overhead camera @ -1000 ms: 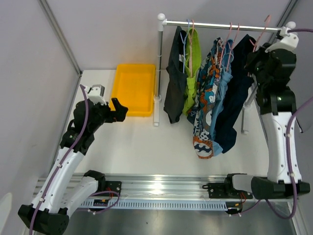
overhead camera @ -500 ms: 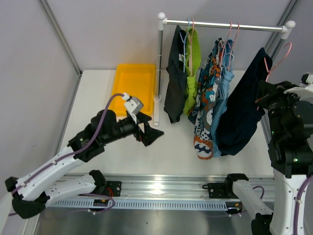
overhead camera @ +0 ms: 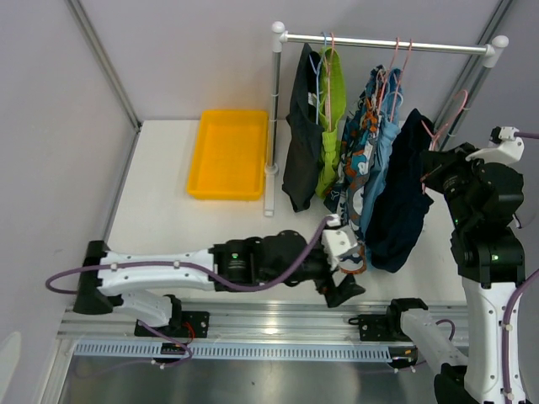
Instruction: Remove the shorts from the hanger
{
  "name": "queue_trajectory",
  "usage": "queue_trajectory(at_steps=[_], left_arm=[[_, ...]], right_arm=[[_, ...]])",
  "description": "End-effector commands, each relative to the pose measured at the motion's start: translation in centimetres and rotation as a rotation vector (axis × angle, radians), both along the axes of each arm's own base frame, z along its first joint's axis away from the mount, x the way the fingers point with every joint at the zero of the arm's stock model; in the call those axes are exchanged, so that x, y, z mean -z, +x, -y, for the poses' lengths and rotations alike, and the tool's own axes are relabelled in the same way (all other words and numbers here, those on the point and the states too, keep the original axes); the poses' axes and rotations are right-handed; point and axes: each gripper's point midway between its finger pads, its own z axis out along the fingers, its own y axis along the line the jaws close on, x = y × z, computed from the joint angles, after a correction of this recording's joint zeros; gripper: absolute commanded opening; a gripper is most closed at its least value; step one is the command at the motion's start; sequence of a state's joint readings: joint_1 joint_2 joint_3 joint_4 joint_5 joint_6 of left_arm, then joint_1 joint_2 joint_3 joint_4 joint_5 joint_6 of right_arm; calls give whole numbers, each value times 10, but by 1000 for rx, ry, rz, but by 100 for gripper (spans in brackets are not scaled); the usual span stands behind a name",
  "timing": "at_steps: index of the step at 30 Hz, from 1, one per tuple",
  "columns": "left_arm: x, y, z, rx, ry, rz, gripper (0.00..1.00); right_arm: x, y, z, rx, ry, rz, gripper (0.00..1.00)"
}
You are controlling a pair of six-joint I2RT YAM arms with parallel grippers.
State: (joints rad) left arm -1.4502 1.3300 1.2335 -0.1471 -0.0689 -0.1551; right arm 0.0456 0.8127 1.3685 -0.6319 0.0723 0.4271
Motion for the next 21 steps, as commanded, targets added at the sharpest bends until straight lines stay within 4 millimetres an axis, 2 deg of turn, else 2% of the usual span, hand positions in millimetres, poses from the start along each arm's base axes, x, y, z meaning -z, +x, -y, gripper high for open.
queue_trajectory(at_steps=[1, 2, 3, 7, 8, 11, 12, 18, 21], left_arm=[[-51, 22, 29, -114, -135, 90, 99], [-41, 26, 39, -134, -109, 107, 99], [-60, 30, 44, -154, -147, 120, 99], [-70, 45, 61, -221, -157, 168, 99], [-61, 46, 67, -229, -134, 179, 99], [-66, 51, 78, -249, -156, 191, 99], [-61, 52, 84, -251, -148, 193, 99], [-49, 47, 108, -215, -143, 181, 99], [-50, 43, 117, -194, -146, 170, 99]], right_arm=[[-36, -9, 3, 31, 52, 95, 0], [-37, -11, 4, 39, 53, 95, 0], [-37, -13, 6, 47, 52, 88, 0], [-31, -16, 10, 70, 47, 68, 0], [-29, -16, 11, 75, 43, 61, 0], [-26, -15, 18, 115, 41, 41, 0], [-30, -15, 21, 132, 48, 43, 0], [-29, -8, 34, 211, 33, 8, 0], [-27, -4, 34, 212, 25, 0, 0]])
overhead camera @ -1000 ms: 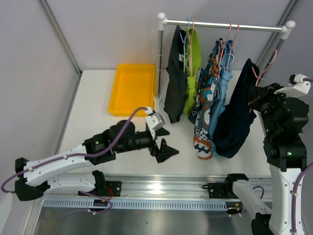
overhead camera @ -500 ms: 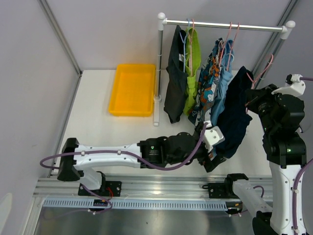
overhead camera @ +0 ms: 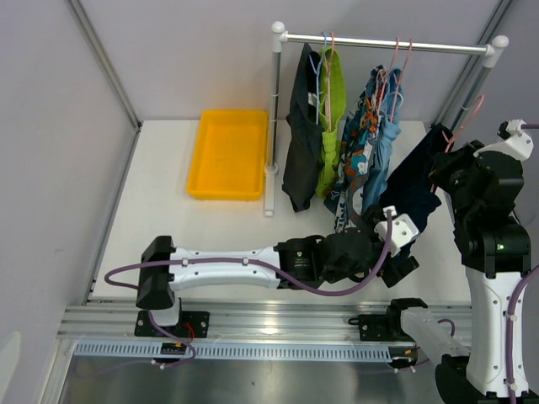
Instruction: Remove the shorts from the hanger
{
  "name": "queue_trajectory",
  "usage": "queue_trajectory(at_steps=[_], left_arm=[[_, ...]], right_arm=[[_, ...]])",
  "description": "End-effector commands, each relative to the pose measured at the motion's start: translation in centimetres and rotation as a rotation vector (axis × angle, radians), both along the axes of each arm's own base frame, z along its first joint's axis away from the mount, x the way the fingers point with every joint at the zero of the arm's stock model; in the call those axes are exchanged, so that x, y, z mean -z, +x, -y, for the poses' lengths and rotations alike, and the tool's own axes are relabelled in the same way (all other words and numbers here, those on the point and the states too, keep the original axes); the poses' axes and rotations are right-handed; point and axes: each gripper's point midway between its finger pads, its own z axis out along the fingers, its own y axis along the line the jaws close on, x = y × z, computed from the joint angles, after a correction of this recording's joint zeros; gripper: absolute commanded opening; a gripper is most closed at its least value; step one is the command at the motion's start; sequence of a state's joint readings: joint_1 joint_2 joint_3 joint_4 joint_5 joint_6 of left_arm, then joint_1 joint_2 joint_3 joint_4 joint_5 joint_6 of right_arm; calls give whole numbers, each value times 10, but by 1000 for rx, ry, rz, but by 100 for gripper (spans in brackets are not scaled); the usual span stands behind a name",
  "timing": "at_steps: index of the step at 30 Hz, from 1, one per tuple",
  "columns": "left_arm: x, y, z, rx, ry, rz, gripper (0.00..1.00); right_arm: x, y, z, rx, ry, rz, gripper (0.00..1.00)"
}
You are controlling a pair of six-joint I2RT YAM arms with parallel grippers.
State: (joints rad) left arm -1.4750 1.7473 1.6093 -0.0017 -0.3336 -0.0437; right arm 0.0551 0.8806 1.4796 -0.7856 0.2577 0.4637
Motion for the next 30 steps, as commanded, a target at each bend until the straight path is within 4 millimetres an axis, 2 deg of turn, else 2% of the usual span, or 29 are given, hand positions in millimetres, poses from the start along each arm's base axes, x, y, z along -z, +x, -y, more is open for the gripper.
queue_trajectory(at_steps=[1, 6, 8, 9, 11, 12, 13, 14, 15, 17, 20, 21, 22, 24, 25, 27, 28, 30], left_arm=[[-27, -7, 15, 28, -71, 11, 99], [-27, -2, 21, -4, -84, 27, 98], [-24, 2, 28, -18, -75, 41, 92], [-26, 6, 28, -41, -76, 46, 83], [-20, 11, 32, -62, -64, 51, 73], [-23, 15, 32, -80, -71, 53, 58], [-23, 20, 32, -94, -72, 54, 51], [-23, 22, 33, -104, -76, 55, 37], [-23, 25, 32, -122, -78, 56, 12], [-22, 28, 30, -137, -73, 57, 0], [-15, 23, 26, -124, -43, 54, 0], [-26, 19, 19, -120, -69, 37, 0], [-4, 10, 15, -104, -29, 26, 0], [-4, -4, 5, -97, -54, -11, 0], [15, -20, -8, -73, -25, -24, 0], [13, -37, -18, -66, -67, -71, 0], [23, -54, -26, -43, -53, -83, 0], [49, -65, -39, -61, -22, -112, 0]], right_arm=[[-33, -1, 5, 32, 2, 101, 0], [-33, -2, 2, 15, 2, 95, 0], [-32, -4, 2, 11, 4, 92, 0], [-32, -5, 1, 9, 4, 90, 0], [-31, -7, 2, 11, 5, 85, 0], [-32, -8, 1, 8, 6, 88, 0], [-31, -9, 1, 3, 6, 83, 0], [-30, -10, 1, 6, 6, 80, 0], [-30, -11, 1, 5, 6, 80, 0], [-29, -10, 2, 12, 1, 73, 0], [-30, -8, 7, 39, -6, 71, 0], [-31, -6, 8, 44, -5, 72, 0], [-36, -6, 9, 49, -7, 82, 0], [-38, 1, 14, 83, -12, 76, 0], [-46, 2, 16, 91, -10, 95, 0], [-48, 9, 18, 103, -14, 92, 0], [-50, 11, 18, 102, -15, 95, 0], [-50, 17, 19, 108, -19, 90, 0]])
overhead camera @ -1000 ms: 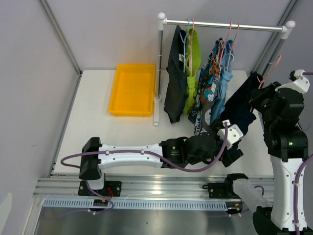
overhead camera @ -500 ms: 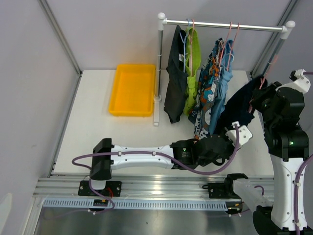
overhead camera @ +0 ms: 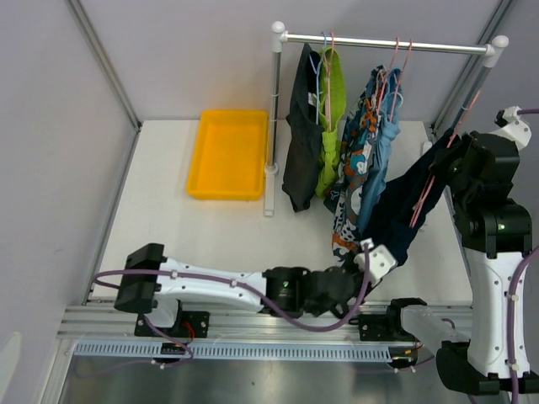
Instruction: Remove the shorts from the hanger
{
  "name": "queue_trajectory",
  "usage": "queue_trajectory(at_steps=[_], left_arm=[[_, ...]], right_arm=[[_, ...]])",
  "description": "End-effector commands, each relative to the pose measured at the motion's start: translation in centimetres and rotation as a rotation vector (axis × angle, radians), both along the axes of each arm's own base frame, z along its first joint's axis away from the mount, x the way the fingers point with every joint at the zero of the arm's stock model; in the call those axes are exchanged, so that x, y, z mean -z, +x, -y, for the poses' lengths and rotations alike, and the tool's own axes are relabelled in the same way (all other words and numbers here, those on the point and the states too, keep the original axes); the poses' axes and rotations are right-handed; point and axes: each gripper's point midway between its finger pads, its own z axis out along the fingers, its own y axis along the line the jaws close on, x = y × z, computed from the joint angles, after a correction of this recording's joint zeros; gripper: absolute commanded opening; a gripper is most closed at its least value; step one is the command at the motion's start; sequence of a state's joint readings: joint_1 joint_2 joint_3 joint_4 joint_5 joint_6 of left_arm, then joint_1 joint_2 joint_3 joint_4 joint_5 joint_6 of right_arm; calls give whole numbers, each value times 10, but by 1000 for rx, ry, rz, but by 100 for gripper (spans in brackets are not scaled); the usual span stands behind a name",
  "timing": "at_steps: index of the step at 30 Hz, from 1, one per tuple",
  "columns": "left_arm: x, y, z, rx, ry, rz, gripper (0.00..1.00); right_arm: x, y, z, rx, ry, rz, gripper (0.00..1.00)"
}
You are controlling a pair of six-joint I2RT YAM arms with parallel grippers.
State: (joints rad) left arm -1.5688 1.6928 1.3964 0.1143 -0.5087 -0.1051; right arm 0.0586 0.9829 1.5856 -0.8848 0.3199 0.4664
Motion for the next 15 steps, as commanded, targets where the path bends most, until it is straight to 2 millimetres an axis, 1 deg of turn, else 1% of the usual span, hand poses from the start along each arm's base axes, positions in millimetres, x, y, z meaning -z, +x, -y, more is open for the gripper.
queue_trajectory(at_steps=[1, 3, 4, 5, 7, 9, 10, 11, 12, 13, 14, 15], left_arm=[[4, -51, -24, 37, -46, -92, 0], [25, -57, -33, 29, -29, -121, 0], [26, -58, -35, 28, -34, -133, 0], [34, -58, -39, 25, -23, -140, 0], [31, -58, -39, 29, -38, -135, 0], [31, -58, -37, 37, -36, -116, 0], [31, -56, -35, 32, -34, -109, 0], [28, -54, -32, 24, -35, -99, 0], [29, -44, -24, 11, -22, -84, 0], [21, -33, -18, -12, -18, -81, 0], [23, -22, -15, -38, -7, -92, 0], [37, 8, -10, -90, 27, -99, 0]], right_arm=[[-55, 8, 10, 53, -14, 183, 0], [-55, 12, 12, 59, -20, 178, 0], [-52, 14, 12, 60, -22, 164, 0], [-53, 14, 12, 61, -17, 164, 0], [-51, 13, 11, 59, -16, 154, 0], [-53, 11, 9, 49, -8, 154, 0], [-49, 9, 7, 39, -6, 134, 0], [-50, 8, 1, 4, 7, 130, 0], [-50, 2, -4, -20, 24, 118, 0], [-49, -2, -10, -49, 41, 112, 0], [-48, -9, -23, -119, 70, 101, 0], [-43, -18, -31, -148, 106, 73, 0]])
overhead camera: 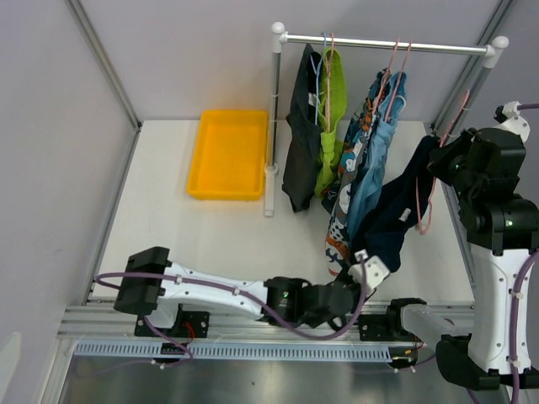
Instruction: Remove the shorts from the hanger
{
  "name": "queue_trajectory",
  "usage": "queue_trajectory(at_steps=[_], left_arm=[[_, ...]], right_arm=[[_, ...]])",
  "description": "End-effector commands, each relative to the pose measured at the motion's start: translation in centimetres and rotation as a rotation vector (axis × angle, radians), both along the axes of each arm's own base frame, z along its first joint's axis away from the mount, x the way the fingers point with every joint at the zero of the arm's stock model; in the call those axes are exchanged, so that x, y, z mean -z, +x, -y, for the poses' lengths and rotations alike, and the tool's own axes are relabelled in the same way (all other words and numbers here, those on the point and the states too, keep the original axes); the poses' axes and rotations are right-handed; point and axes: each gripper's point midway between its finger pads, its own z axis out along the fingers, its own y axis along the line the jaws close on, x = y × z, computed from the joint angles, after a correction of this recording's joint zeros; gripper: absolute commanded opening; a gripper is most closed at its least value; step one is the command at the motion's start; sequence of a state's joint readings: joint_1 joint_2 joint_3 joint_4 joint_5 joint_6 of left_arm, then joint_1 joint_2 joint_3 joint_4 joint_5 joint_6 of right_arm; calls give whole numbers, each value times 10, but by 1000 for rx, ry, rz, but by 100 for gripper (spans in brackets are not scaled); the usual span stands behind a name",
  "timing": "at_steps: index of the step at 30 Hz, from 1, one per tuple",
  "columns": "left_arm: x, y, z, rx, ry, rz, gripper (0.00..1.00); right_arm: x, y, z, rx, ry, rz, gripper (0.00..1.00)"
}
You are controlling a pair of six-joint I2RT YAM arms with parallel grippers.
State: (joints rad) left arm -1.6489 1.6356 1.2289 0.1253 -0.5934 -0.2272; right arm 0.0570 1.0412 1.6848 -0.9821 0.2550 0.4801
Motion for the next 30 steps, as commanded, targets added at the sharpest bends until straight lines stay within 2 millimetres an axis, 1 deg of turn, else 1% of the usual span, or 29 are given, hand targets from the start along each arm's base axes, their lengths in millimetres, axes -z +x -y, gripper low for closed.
queue_trajectory(at_steps=[1, 2, 3, 4, 5, 6, 7, 8, 9, 10, 11, 12, 13, 14, 16, 17, 18, 19, 20, 21, 22, 23, 24, 25, 26, 27, 28, 29, 30], left_arm=[[-34, 50, 27, -55, -45, -38, 0], [-34, 64, 31, -70, -43, -46, 0], [-25, 95, 33, -113, -24, -51, 0], [-53, 106, 41, -106, -58, -52, 0], [-53, 119, 43, -121, -51, -57, 0], [-54, 147, 49, -156, -47, -64, 0], [-47, 157, 53, -159, -19, -82, 0], [-77, 162, 58, -145, -47, -106, 0], [-67, 174, 57, -166, -12, -125, 0], [-54, 175, 60, -170, 26, -137, 0], [-47, 170, 58, -158, 50, -143, 0], [-48, 154, 61, -125, 40, -137, 0], [-77, 140, 53, -101, -20, -119, 0], [-40, 117, 49, -80, 33, -120, 0], [-50, 91, 26, -66, 7, -134, 0], [-34, 69, 19, -43, 23, -177, 0], [-39, 55, 13, -26, 5, -195, 0], [-21, 40, 2, -10, 33, -221, 0], [-30, 13, -13, 36, 14, -217, 0], [-22, 0, -23, 50, 38, -212, 0], [-25, -14, -31, 72, 40, -200, 0], [-39, -38, -42, 119, 21, -191, 0], [-32, -40, -54, 92, 45, -168, 0], [-29, -46, -66, 85, 71, -162, 0], [-40, -57, -78, 100, 51, -163, 0], [-27, -54, -91, 75, 80, -158, 0], [-25, -55, -101, 62, 81, -178, 0], [-15, -54, -111, 58, 93, -185, 0], [-30, -52, -124, 59, 41, -200, 0]], right_arm=[[-40, -25, -26, -117, 110, 118, 0], [-42, -40, -37, -175, 142, 128, 0], [-36, -49, -42, -194, 175, 101, 0], [-39, -59, -45, -207, 188, 111, 0], [-40, -65, -51, -242, 203, 104, 0], [-35, -74, -57, -270, 216, 61, 0], [-50, -83, -59, -289, 215, 90, 0], [-55, -88, -60, -303, 212, 89, 0], [-51, -87, -61, -306, 213, 45, 0], [-70, -94, -60, -312, 192, 91, 0], [-71, -95, -57, -302, 180, 86, 0], [-73, -85, -51, -271, 160, 80, 0], [-78, -81, -49, -265, 143, 92, 0], [-85, -75, -47, -265, 114, 117, 0], [-84, -53, -45, -258, 91, 108, 0], [-87, -41, -45, -262, 73, 124, 0], [-84, -24, -45, -260, 68, 109, 0], [-84, -14, -43, -250, 60, 108, 0], [-90, -3, -43, -252, 46, 136, 0], [-92, 6, -41, -241, 36, 145, 0], [-87, 24, -35, -208, 24, 127, 0], [-92, 35, -33, -201, 6, 148, 0], [-99, 41, -31, -194, -5, 170, 0], [-95, 58, -30, -185, -13, 154, 0], [-100, 66, -26, -168, -26, 174, 0], [-112, 70, -25, -163, -37, 208, 0], [-116, 76, -24, -159, -42, 217, 0], [-111, 92, -24, -155, -45, 200, 0], [-113, 98, -22, -150, -54, 203, 0]])
